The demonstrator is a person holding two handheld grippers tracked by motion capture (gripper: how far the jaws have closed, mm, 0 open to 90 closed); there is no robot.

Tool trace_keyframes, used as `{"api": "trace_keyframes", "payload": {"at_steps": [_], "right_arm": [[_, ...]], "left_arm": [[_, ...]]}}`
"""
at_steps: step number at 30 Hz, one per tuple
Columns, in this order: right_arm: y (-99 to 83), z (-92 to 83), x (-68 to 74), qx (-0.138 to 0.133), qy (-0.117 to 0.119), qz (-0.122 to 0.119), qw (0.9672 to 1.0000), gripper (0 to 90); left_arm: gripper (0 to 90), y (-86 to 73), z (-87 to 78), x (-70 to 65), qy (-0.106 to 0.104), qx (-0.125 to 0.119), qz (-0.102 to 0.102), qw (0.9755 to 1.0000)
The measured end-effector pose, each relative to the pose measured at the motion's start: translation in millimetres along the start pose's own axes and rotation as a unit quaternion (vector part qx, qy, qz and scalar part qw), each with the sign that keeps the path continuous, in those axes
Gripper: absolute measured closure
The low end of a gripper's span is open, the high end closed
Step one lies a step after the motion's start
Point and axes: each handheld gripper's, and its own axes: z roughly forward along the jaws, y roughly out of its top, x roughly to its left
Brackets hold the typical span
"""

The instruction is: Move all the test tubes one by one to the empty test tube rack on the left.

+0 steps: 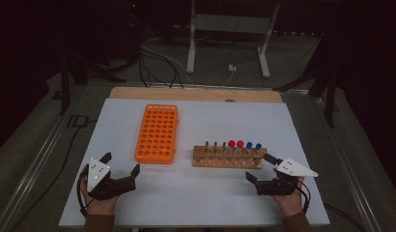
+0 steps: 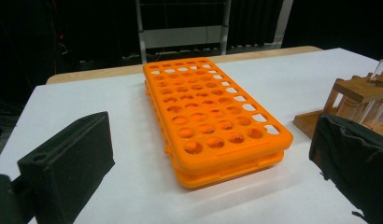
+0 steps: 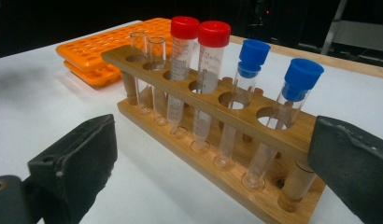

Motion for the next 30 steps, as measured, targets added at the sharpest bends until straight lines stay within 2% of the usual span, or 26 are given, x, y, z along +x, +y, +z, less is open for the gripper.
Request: {"api": "trace_keyframes", "payload": {"at_steps": [6,12,18,19,22,24,25,26,28,29,30], "right_arm": [[-0.1,0.2,0.3,-0.002,0.0,-0.004,1.0,1.8],[1.6,-2.1,0.8,-0.017,0.002,-0.005,0.9998,1.8],[5.0,0.7,-2.9,-0.012,-0.002,-0.001,0.9999,1.9],[9.9,1.5,-5.0,-0.01,-0.007,-0.002,0.9999,2.4],[17.1,1.1,-9.1,-0.006,-0.013,0.002,0.9999,7.6],[21.7,0.6,-13.7,-0.001,-0.015,0.007,0.9999,15.4],[21.7,0.6,-13.7,-0.001,-0.015,0.007,0.9999,15.4],[24.9,2.2,-19.1,0.009,-0.032,0.015,0.9993,19.9],[25.7,3.1,-21.9,0.009,-0.036,0.019,0.9992,23.3],[26.4,6.6,-27.1,0.019,-0.044,0.024,0.9986,32.3],[26.0,8.5,-29.3,0.022,-0.042,0.025,0.9986,36.2]], "left_arm": [[0.6,-0.2,0.1,-0.7,0.003,0.001,0.005,1.0],[0.6,-0.9,0.0,2.4,0.011,-0.003,-0.005,0.9999],[0.6,-1.6,0.5,3.6,0.013,-0.007,-0.011,0.9998],[0.6,-1.9,1.4,3.9,0.011,-0.008,-0.013,0.9998],[0.6,-3.0,4.0,4.0,0.008,-0.004,-0.017,0.9998],[0.6,-3.1,4.4,3.7,0.007,-0.003,-0.018,0.9998],[0.6,-3.1,4.7,3.3,0.007,-0.003,-0.018,0.9998],[0.6,-3.1,4.7,3.0,0.007,-0.003,-0.017,0.9998],[0.6,-3.1,4.6,2.3,0.008,-0.004,-0.017,0.9998],[0.6,-3.2,4.5,2.2,0.008,-0.004,-0.016,0.9998],[0.6,-3.3,4.6,2.3,0.008,-0.003,-0.017,0.9998]]}}
